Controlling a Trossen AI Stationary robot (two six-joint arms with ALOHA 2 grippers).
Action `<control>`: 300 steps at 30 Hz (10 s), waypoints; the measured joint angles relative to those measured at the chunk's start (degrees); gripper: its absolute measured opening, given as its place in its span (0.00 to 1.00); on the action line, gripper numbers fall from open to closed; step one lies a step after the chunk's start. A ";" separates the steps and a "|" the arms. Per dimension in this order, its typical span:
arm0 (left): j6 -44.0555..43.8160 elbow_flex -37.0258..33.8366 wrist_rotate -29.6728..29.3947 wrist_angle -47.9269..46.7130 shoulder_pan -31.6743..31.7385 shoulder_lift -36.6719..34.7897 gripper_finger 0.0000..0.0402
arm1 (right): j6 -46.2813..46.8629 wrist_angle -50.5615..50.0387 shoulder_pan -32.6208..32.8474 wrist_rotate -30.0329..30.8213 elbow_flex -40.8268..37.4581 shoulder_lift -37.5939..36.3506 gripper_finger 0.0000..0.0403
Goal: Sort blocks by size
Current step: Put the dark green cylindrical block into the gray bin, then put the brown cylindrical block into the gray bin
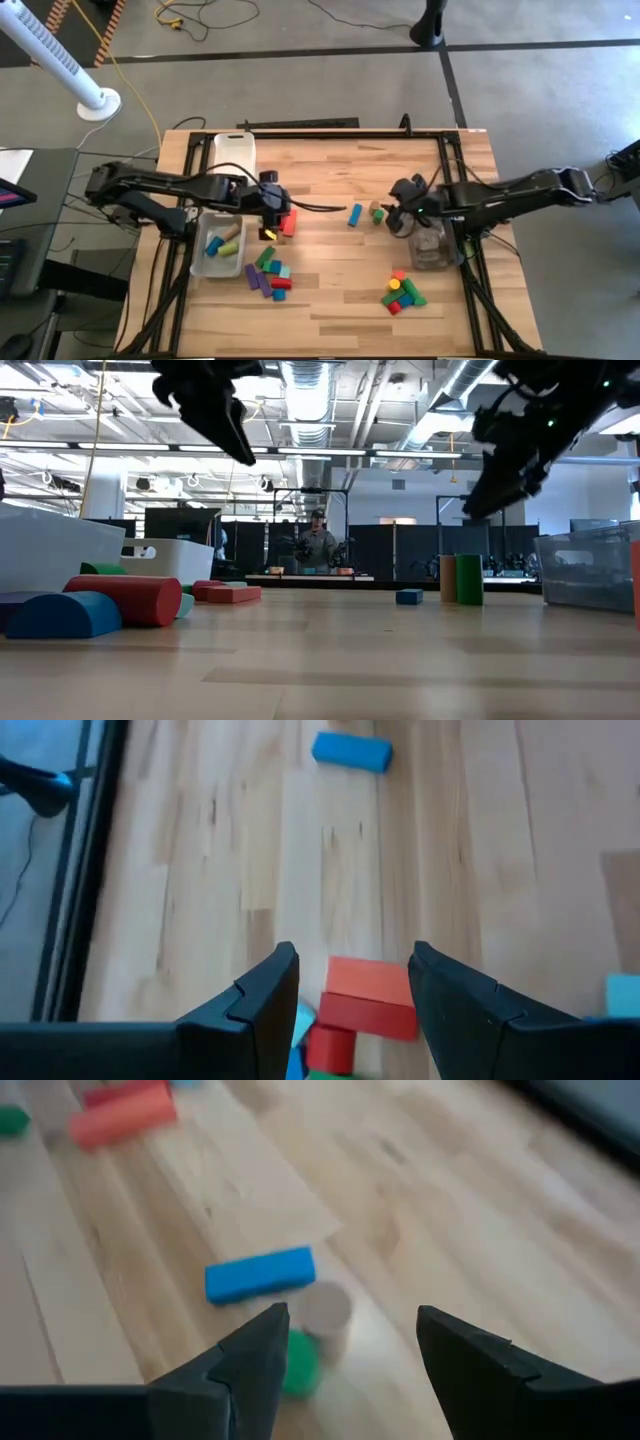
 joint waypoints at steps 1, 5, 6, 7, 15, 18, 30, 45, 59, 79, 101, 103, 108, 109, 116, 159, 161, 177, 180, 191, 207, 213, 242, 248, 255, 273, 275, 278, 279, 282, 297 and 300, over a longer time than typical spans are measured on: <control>0.59 0.00 0.01 0.50 0.04 0.92 0.45 | 0.84 -0.02 0.12 -0.33 0.01 1.27 0.62; 2.60 0.00 0.05 2.28 0.06 4.12 0.45 | 3.00 -0.15 0.44 -2.65 1.45 6.19 0.62; 3.14 0.00 0.05 2.97 0.16 4.71 0.45 | 3.59 -0.35 0.64 -3.29 2.09 7.27 0.62; 3.61 0.00 0.09 3.32 0.21 5.29 0.45 | 3.79 -0.81 0.93 -3.41 2.87 8.46 0.62; 5.57 -0.02 0.21 6.70 1.79 7.30 0.45 | 5.06 -7.24 1.36 -3.55 8.46 17.64 0.62; 5.60 -0.04 1.48 7.69 2.42 7.24 0.45 | 5.23 -9.90 0.88 -3.36 9.30 20.07 0.62; 6.14 -0.04 2.59 8.86 2.77 7.26 0.45 | 6.19 -8.70 0.99 -3.04 9.49 21.62 0.61; 6.07 -0.04 2.57 8.84 2.78 7.26 0.45 | 7.65 -10.52 1.02 -4.15 9.49 20.84 0.41; 5.91 -0.04 6.23 15.05 2.78 7.26 0.45 | 7.62 -10.50 1.54 -4.22 9.63 21.96 0.40; 3.90 0.04 20.08 35.11 3.76 8.31 0.46 | -5.95 1.30 14.52 -0.78 20.12 12.10 0.36; -9.37 0.42 39.65 47.63 8.15 16.94 0.68 | -19.22 9.15 13.99 2.93 22.00 16.83 0.37; -9.35 0.42 38.59 47.14 8.15 16.96 0.68 | -20.25 10.42 13.86 2.79 22.02 16.84 0.36; -8.93 0.42 36.69 46.99 8.13 16.96 0.68 | -22.21 14.73 13.23 0.77 22.10 16.82 0.37; -8.95 0.42 36.62 47.01 8.15 16.95 0.68 | -22.32 15.27 13.22 0.23 22.10 16.82 0.37; -8.51 0.42 35.97 47.03 8.13 16.96 0.65 | -22.47 17.01 13.02 -0.57 22.10 16.82 0.36; -4.51 3.99 11.83 -18.99 5.77 0.69 0.31 | -9.95 -9.23 4.91 4.81 17.92 16.79 0.64; -7.19 3.01 10.40 -22.41 5.18 -1.40 0.31 | -9.94 -8.14 3.38 4.57 16.58 16.78 0.64; -26.80 -13.33 17.59 -28.98 -2.26 -13.00 0.31 | -9.93 -6.51 -0.90 1.37 11.92 16.75 0.64; -29.31 -14.23 17.55 -28.40 -4.24 -13.95 0.31 | -10.22 -5.50 -1.88 0.26 11.25 16.75 0.64; -35.07 -18.08 17.78 -26.68 -7.93 -14.60 0.36 | -11.73 -4.50 -6.54 -5.23 11.09 16.75 0.64; -34.75 -22.21 17.91 -20.20 -7.93 -14.62 0.50 | -11.29 -4.68 -7.33 -7.82 11.09 16.78 0.64; -34.14 -22.21 17.93 -19.27 -7.93 -14.62 0.50 | -12.74 -3.89 -7.60 -7.81 11.13 22.10 0.64; -29.33 -14.75 17.77 -22.17 -7.78 -14.62 0.50 | -11.79 -1.48 -7.96 -12.20 11.13 26.02 0.38; -27.81 -11.05 16.07 -23.32 -7.78 -14.62 0.50 | -11.41 -1.60 -5.71 -12.30 12.31 26.02 0.38; -20.88 -10.16 9.80 -13.92 -7.76 -14.62 0.50 | -13.12 -1.42 -2.39 -12.34 17.64 26.02 0.38; -5.07 -12.73 10.44 24.01 -1.12 -11.27 0.50 | -25.86 8.71 9.53 -12.26 33.59 26.00 0.39; -5.14 -12.83 12.92 26.40 -0.58 -9.29 0.50 | -27.47 10.87 10.62 -12.26 34.54 26.00 0.39; -5.22 -12.83 16.86 31.46 -0.02 -6.30 0.51 | -28.82 12.80 11.49 -12.28 35.09 25.97 0.39; -5.41 -12.83 17.99 33.22 0.16 -5.34 0.51 | -28.94 12.97 11.65 -12.28 35.11 25.97 0.39; -6.40 -12.83 20.84 37.59 0.94 -2.67 0.55 | -29.04 12.43 11.62 -12.26 35.11 26.05 0.39; -8.29 -6.69 35.75 41.99 2.80 7.14 0.65 | -28.26 9.93 11.11 -12.29 35.02 27.61 0.39; -8.18 -5.75 35.74 42.04 2.80 7.63 0.65 | -27.97 10.43 11.05 -12.37 35.02 29.13 0.39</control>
